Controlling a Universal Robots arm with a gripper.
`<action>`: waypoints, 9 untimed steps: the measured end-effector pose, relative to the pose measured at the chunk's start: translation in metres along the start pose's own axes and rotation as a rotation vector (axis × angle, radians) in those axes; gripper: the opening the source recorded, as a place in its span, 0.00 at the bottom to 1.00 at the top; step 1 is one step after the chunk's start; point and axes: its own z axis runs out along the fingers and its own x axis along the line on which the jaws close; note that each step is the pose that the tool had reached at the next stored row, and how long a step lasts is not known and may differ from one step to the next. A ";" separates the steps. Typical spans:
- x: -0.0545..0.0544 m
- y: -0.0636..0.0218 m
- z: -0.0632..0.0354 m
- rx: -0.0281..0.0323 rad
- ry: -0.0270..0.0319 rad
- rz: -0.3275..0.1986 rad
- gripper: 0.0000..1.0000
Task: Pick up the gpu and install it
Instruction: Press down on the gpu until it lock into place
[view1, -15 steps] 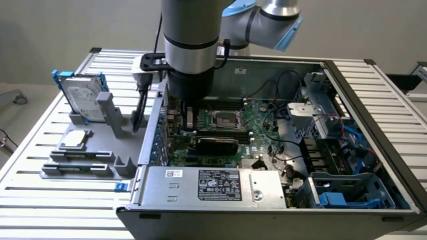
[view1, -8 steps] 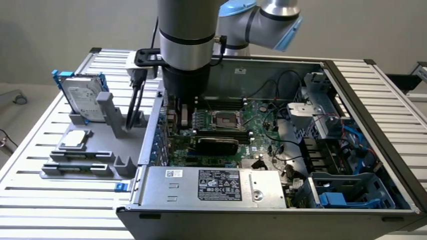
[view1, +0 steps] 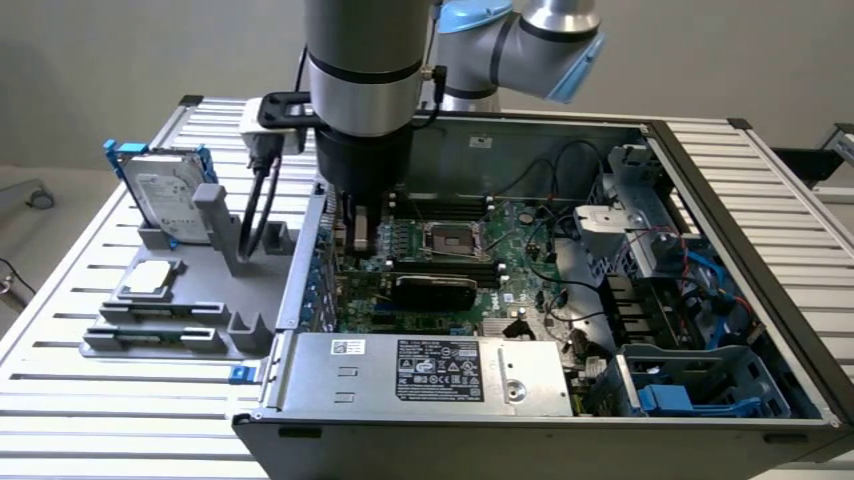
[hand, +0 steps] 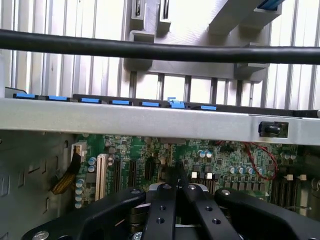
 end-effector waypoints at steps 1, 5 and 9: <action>0.000 0.0005 -0.0005 -0.0019 -0.0001 0.000 0.11; 0.001 0.0037 -0.0012 -0.0081 -0.0006 0.001 0.11; 0.002 0.0077 -0.0009 -0.0147 -0.0002 0.001 0.11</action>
